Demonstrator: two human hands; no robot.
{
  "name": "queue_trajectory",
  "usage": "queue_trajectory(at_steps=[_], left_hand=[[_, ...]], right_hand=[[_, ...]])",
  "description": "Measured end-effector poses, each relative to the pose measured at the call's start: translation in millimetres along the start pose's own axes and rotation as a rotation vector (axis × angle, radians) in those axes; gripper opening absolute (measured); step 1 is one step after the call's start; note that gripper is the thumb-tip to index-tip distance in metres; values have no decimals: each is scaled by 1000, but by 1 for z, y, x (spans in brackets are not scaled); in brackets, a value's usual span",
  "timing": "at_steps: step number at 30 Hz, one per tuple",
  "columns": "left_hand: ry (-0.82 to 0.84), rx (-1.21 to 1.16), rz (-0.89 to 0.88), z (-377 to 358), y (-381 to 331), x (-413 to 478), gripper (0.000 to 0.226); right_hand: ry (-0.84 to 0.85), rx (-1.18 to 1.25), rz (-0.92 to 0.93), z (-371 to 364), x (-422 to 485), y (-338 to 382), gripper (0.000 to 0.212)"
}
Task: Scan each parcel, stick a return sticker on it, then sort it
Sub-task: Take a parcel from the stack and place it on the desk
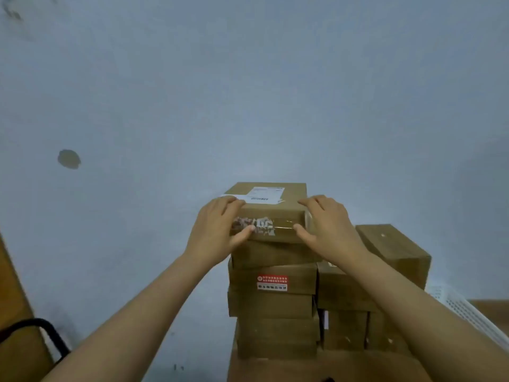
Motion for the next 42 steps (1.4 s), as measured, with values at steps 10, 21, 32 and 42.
queue_trajectory(at_steps=[10,21,32,42], left_hand=[[244,-327,467,-60,92,31,113],[183,-598,522,-74,79,16,104],[-69,-721,476,-27,-17,-16,107],[-96,-780,514,-14,-194,-113,107]], right_hand=[[159,226,-379,-55,31,-22,104],[41,336,-439,-71,21,-20,101],[-261,453,-359,7,-35,-29,102],[-226,449,-359,94,-198,-99,102]])
Point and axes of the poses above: each hand's wrist, its own x-axis towards the middle knuckle, its own z-axis out of the back of the hand, y = z × x, the point moved 4 cm from there along x, towards the middle knuckle, and after that the axes turned 6 degrees about z, right-handed, at the moved point
